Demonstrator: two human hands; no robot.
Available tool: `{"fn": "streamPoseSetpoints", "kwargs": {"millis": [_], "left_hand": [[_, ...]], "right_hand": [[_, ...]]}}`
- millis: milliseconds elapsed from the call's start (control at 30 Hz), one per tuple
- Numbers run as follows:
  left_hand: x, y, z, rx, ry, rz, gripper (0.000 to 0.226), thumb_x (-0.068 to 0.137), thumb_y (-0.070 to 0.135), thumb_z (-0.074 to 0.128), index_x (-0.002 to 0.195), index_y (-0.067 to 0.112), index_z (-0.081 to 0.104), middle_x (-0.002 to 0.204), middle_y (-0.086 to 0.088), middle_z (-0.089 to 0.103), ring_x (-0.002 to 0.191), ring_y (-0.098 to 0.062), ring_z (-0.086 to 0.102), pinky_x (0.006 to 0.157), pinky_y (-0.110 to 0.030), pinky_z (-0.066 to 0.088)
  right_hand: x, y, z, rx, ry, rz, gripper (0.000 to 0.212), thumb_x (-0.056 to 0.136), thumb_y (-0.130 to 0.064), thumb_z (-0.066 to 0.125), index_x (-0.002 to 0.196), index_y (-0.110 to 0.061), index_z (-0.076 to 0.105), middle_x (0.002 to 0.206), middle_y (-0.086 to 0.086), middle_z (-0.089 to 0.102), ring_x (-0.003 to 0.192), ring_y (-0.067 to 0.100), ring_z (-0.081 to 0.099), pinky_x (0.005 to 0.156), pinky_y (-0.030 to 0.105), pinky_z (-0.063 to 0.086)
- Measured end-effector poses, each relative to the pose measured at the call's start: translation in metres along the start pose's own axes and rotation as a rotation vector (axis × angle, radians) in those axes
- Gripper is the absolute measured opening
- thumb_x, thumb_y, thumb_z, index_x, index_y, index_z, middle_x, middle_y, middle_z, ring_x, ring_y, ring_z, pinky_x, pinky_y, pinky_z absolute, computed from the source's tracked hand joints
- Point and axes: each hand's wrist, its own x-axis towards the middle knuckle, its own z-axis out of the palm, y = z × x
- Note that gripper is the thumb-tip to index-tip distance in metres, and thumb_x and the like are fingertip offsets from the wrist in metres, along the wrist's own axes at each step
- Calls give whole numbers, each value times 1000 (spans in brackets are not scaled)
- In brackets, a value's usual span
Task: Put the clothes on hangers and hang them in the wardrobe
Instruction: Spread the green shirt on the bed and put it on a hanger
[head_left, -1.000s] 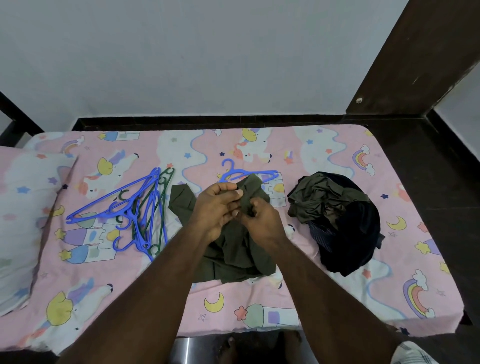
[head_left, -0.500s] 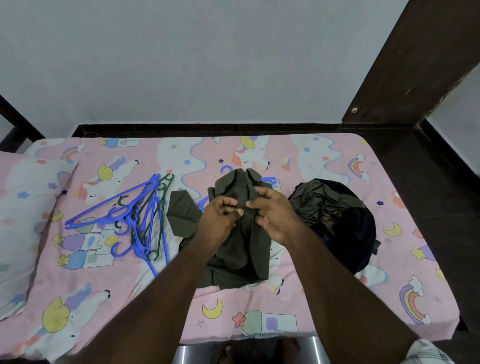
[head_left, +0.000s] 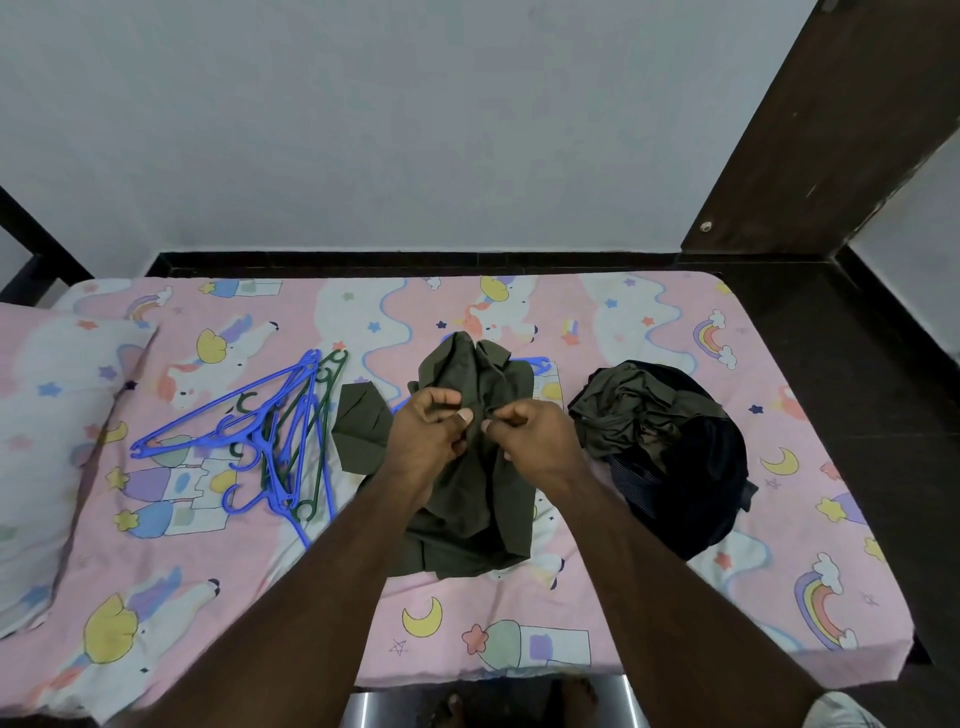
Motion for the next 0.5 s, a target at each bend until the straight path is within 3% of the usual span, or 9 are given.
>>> {"fn": "streamPoseSetpoints", "kwargs": {"millis": [33,100,167,233,300,400,500], "left_hand": [[-1,0,0,6,8,3,16,95,2,64,98,17,58,81,-3,61,71,-15,57,66,-27,52],[-1,0,0,25,19,9,18,97,2,61,99,18,54,81,-3,59,68,-13,55,64,-26,51],[-1,-2,-2,52,12,28,18,97,0,58,98,17,52,80,-2,56,66,-12,53,62,-26,50],[-2,-2,-2,86,0,48,20,97,-3,54,95,17,53,77,-2,55,64,-11,51,60,-26,49],[-2,-3,-2,112,-4,57,22,96,-5,51,93,16,57,75,-3,55,62,-11,51,58,-25,48],[-4,-4,0,119,-21,51,28,94,-8,47,99,14,65,76,-7,59,63,-15,51,56,-25,46],[-5,-6,1,81,14,19,18,95,0,57,103,11,68,82,-7,66,68,-14,58,59,-23,49]], "right_hand": [[-1,-1,-2,44,37,14,3,85,-20,75,86,-18,75,73,-9,68,68,16,65,77,42,59],[-3,-5,-6,280,82,167,11,90,-10,65,82,-18,70,72,-5,62,67,15,60,76,42,61],[-5,-8,-9,566,32,332,18,93,-2,55,86,-16,65,73,0,54,66,14,53,72,40,59],[-8,-10,-9,698,-31,362,17,94,0,53,92,-14,64,78,0,55,67,13,51,73,40,59],[-11,-10,-6,677,-66,287,3,95,-11,63,97,-14,63,85,-1,59,75,12,57,77,41,59],[-8,-6,1,334,-21,96,24,84,-38,78,90,-20,63,73,-9,59,71,11,59,69,38,57],[-6,-7,5,107,9,26,30,86,-33,69,72,-12,53,62,-2,49,62,23,53,66,46,57]]}}
